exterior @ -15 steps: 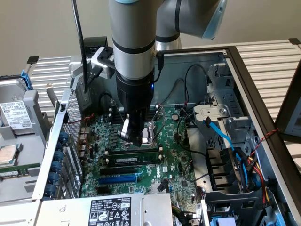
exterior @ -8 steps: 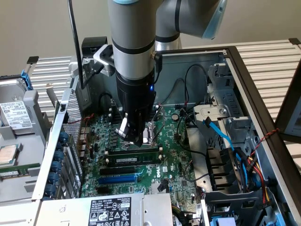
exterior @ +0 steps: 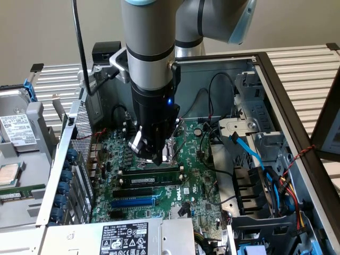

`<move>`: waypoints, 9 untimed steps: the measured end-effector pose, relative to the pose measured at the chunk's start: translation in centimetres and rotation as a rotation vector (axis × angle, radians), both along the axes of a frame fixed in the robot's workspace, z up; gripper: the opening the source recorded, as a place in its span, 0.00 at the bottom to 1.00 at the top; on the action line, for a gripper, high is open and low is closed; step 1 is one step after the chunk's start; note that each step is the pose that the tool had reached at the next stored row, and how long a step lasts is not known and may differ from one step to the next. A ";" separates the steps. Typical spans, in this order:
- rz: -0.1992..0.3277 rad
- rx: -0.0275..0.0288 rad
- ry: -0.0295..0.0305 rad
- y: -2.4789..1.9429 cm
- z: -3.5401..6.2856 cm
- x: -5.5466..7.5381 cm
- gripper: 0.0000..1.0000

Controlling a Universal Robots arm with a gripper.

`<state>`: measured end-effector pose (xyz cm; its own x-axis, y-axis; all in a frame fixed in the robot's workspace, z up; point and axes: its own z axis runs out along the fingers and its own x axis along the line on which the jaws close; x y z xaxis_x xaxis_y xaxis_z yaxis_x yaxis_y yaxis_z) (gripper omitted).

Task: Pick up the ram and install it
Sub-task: 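Press down the ram until it locks into place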

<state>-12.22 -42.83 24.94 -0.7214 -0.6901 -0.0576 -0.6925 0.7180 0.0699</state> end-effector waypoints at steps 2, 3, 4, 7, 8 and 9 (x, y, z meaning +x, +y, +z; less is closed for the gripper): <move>-0.035 0.0001 0.0000 0.00 -0.01 0.0 0.11; -0.053 0.0000 0.0000 0.00 -0.01 0.0 0.11; -0.071 0.0000 0.0000 0.00 -0.01 0.0 0.11; -0.124 0.0001 0.0000 0.00 -0.03 0.0 0.11; -0.143 0.0000 0.0000 0.00 -0.03 0.0 0.11; -0.160 0.0001 0.0000 0.00 -0.03 0.0 0.11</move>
